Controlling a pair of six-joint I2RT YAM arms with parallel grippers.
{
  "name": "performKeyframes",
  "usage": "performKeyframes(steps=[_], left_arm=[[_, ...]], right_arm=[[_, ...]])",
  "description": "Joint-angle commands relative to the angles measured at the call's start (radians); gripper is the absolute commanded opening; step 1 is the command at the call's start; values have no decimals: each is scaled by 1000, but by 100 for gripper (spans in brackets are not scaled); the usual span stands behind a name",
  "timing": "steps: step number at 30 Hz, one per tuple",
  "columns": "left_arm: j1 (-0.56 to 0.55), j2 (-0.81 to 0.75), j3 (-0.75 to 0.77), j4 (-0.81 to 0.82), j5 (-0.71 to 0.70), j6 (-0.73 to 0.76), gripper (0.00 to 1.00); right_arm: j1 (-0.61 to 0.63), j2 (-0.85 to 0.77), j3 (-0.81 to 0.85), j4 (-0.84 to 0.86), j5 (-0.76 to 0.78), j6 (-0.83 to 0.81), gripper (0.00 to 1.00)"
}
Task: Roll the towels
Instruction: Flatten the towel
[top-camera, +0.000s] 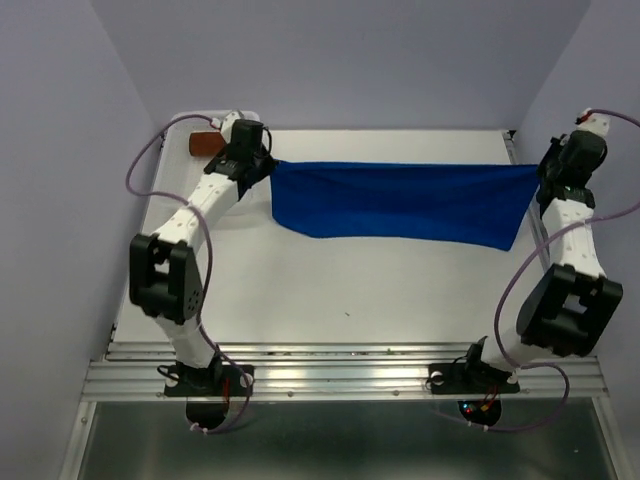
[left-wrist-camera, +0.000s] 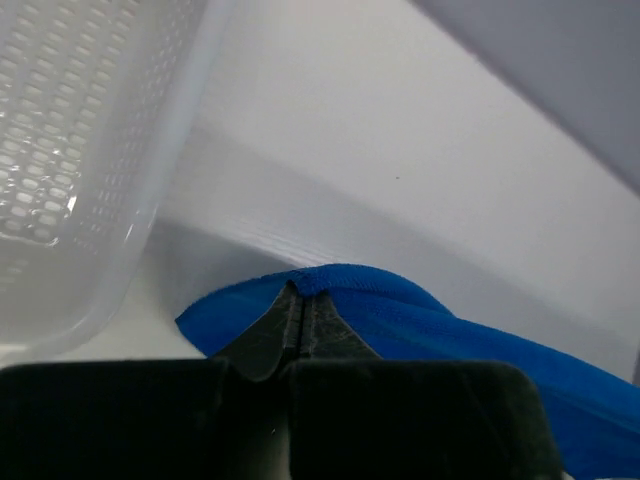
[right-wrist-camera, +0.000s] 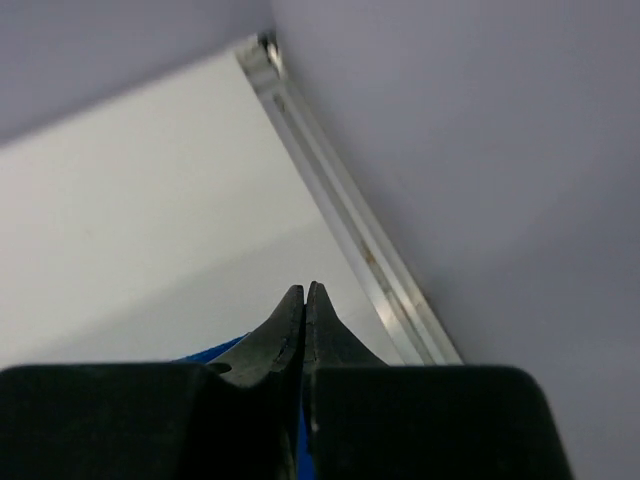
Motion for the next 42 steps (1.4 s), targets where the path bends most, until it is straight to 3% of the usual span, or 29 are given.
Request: performKeyframes(steps=[1, 5, 11, 16, 20, 26, 32, 37, 42], left_arm=[[-19, -364, -137, 77, -96, -12, 0], [-44, -690, -321, 86, -140, -81, 0], [-80, -1031, -519, 86, -61, -168, 0], [-85, -1065, -511, 51, -101, -184, 0], [-85, -894, -433, 37, -139, -170, 0], [-76, -327, -168, -14, -149, -136, 0], [-62, 122, 134, -41, -140, -107, 0], [-62, 300, 309, -35, -111, -92, 0], [-57, 363, 351, 1, -111, -58, 0]], right_arm=[[-10, -265, -53, 86, 112, 26, 1], [-10, -511, -99, -56, 261, 23, 1], [-10, -712, -108, -165, 390, 32, 1], [-10, -751, -96, -198, 347, 46, 1], [-10, -572, -76, -205, 321, 30, 1], [-10, -141, -38, -57, 185, 1, 1], [-10, 203, 86, 94, 118, -51, 1], [-10, 374, 180, 152, 111, -79, 1], [-10, 424, 237, 172, 57, -102, 1]])
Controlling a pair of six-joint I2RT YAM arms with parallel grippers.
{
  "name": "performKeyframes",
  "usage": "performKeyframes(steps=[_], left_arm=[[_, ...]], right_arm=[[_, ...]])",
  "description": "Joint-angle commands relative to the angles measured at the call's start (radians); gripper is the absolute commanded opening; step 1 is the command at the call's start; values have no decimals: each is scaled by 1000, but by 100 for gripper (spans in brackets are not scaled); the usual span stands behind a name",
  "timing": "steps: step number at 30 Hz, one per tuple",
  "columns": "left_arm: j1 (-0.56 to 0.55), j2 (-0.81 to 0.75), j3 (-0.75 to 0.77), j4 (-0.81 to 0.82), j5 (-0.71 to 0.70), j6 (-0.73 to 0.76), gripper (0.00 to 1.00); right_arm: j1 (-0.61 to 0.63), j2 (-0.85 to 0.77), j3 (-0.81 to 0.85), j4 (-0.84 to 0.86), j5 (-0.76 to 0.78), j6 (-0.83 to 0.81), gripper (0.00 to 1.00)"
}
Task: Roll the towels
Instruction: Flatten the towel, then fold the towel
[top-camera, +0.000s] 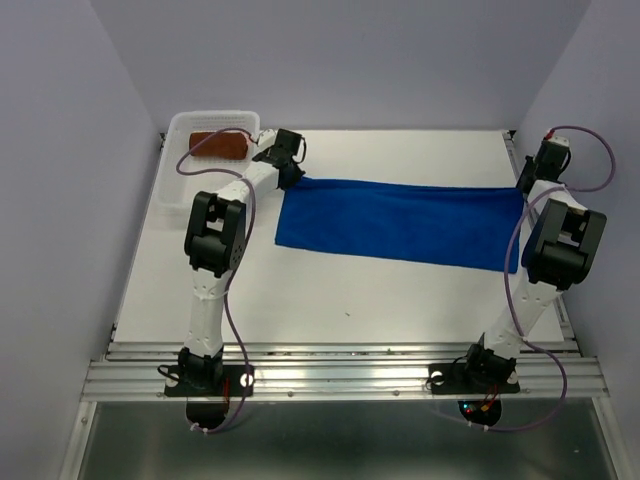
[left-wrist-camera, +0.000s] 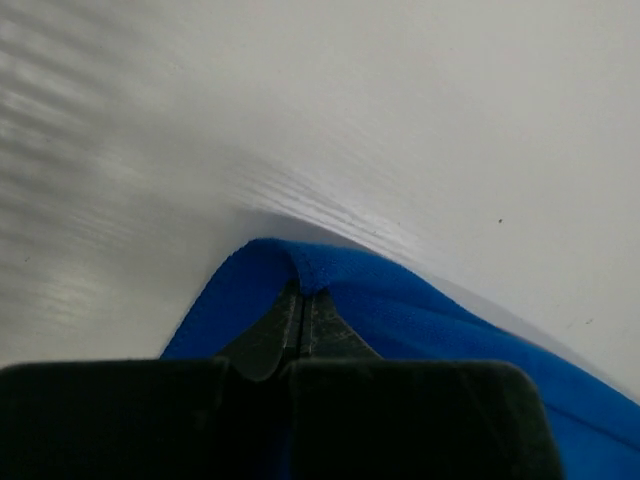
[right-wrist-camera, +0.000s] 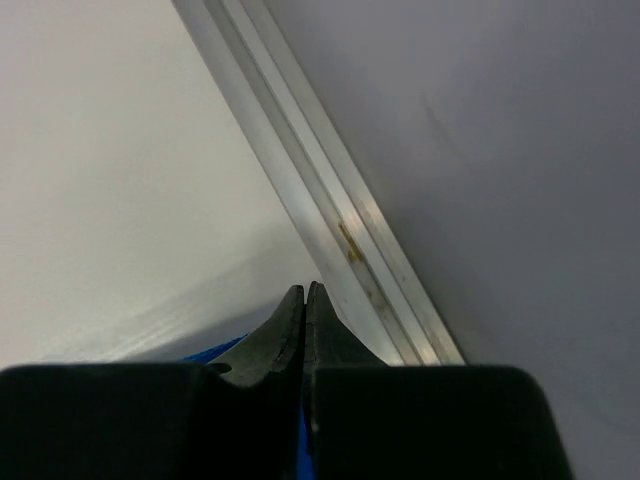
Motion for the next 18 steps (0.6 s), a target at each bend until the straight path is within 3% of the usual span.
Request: performKeyframes(steps=[1, 9, 18], left_arm=[[14, -26, 106, 38, -10, 46, 0], [45, 24, 154, 22, 26, 71, 0], [45, -70, -1, 84, 50, 96, 0]], right_arm=[[-10, 20, 98, 122, -34, -40, 1], [-10, 29, 103, 116, -50, -78, 1], [-10, -31, 24, 125, -30, -86, 1]])
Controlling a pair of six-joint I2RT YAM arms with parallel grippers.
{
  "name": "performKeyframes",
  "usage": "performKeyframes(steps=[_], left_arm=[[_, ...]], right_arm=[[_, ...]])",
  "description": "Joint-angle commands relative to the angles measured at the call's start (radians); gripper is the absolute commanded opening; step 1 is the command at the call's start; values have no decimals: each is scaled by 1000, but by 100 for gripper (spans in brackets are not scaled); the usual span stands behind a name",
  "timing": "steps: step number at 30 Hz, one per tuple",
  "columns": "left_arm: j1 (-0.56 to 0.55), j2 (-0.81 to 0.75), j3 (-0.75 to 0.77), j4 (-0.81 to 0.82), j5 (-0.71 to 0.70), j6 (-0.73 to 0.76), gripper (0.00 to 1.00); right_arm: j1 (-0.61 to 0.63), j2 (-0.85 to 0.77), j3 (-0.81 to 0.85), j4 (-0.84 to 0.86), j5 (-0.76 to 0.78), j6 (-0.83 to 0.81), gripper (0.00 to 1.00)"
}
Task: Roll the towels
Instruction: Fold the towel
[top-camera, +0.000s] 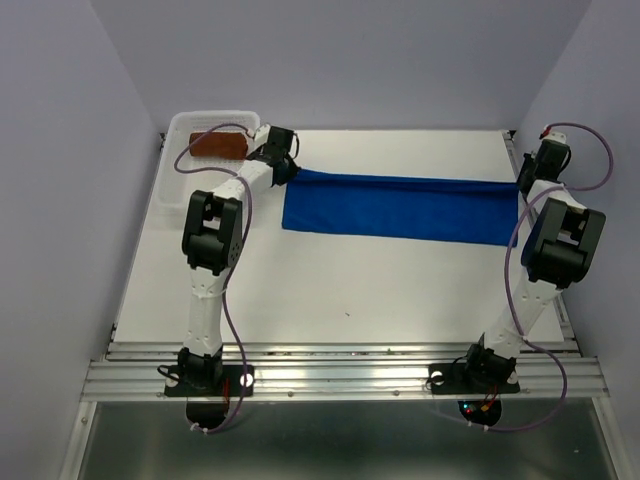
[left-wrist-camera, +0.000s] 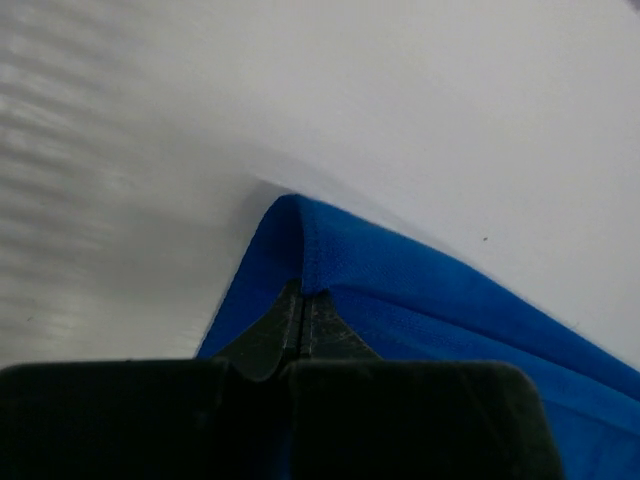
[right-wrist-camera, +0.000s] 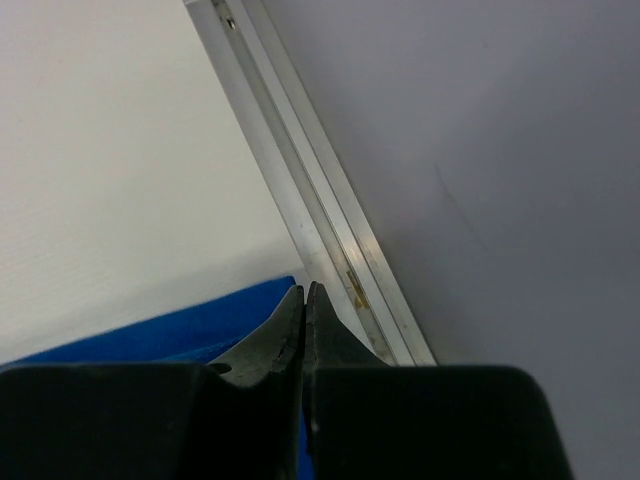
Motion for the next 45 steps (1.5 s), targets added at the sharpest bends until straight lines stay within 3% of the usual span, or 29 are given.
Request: performKeyframes(steps=[1, 17, 45], left_arm=[[7, -98, -75, 23, -19, 30, 0], [8, -310, -355, 60, -36, 18, 0], [7, -542, -665, 56, 73, -5, 0]], right_arm=[[-10, -63, -44, 62, 19, -18, 1], [-10, -256, -285, 73, 74, 43, 1], [-48, -339, -395, 65, 54, 76, 1]])
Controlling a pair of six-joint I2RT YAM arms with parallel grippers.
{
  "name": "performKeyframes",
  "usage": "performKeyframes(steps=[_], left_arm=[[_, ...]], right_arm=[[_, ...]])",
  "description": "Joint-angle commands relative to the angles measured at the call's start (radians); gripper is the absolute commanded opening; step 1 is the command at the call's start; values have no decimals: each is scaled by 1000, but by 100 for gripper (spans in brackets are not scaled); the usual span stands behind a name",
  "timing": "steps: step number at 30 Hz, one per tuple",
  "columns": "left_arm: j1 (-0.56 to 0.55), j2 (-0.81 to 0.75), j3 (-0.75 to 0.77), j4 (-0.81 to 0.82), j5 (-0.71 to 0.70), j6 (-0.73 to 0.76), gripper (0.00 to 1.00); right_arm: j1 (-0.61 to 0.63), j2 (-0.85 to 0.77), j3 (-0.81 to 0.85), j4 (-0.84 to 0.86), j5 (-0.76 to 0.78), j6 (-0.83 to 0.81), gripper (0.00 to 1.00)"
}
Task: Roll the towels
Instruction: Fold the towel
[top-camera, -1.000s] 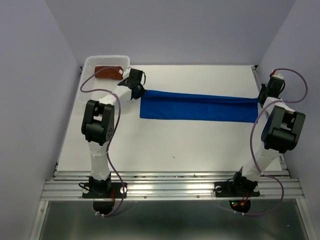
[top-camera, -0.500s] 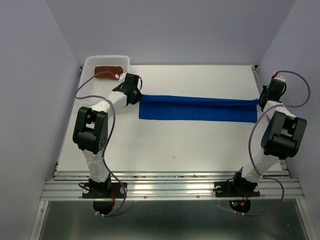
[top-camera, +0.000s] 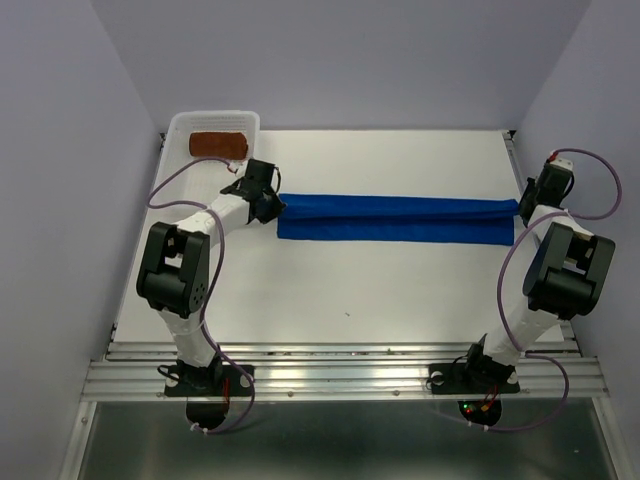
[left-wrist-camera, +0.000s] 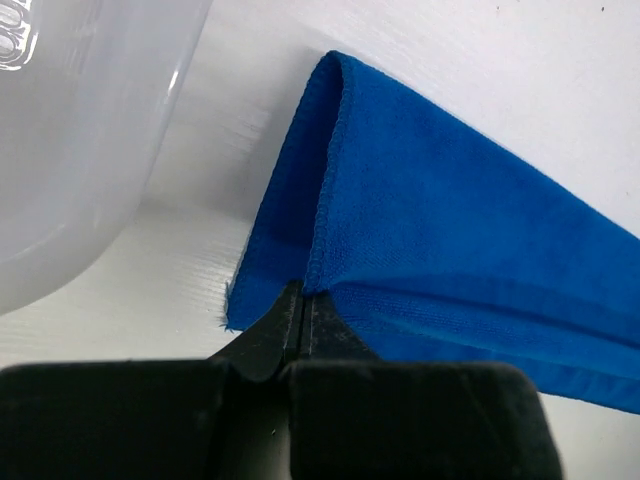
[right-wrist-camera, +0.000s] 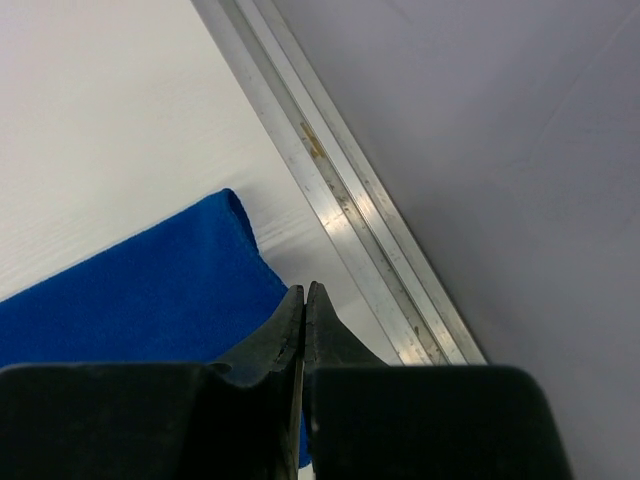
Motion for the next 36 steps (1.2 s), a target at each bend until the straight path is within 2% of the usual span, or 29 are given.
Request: performKeyframes(steps=[1, 18, 28, 36], left_arm=[[6, -65, -16, 0, -21, 0, 0], [6, -13, -41, -68, 4, -13, 0], [6, 4, -30, -120, 16, -12, 0], [6, 26, -10, -169, 11, -7, 0]], right_arm=[[-25, -43, -22, 44, 1, 19, 1], [-25, 24, -54, 42, -2, 42, 1], [-25, 35, -87, 16, 10, 111, 2], [-25, 47, -104, 8, 11, 131, 6]])
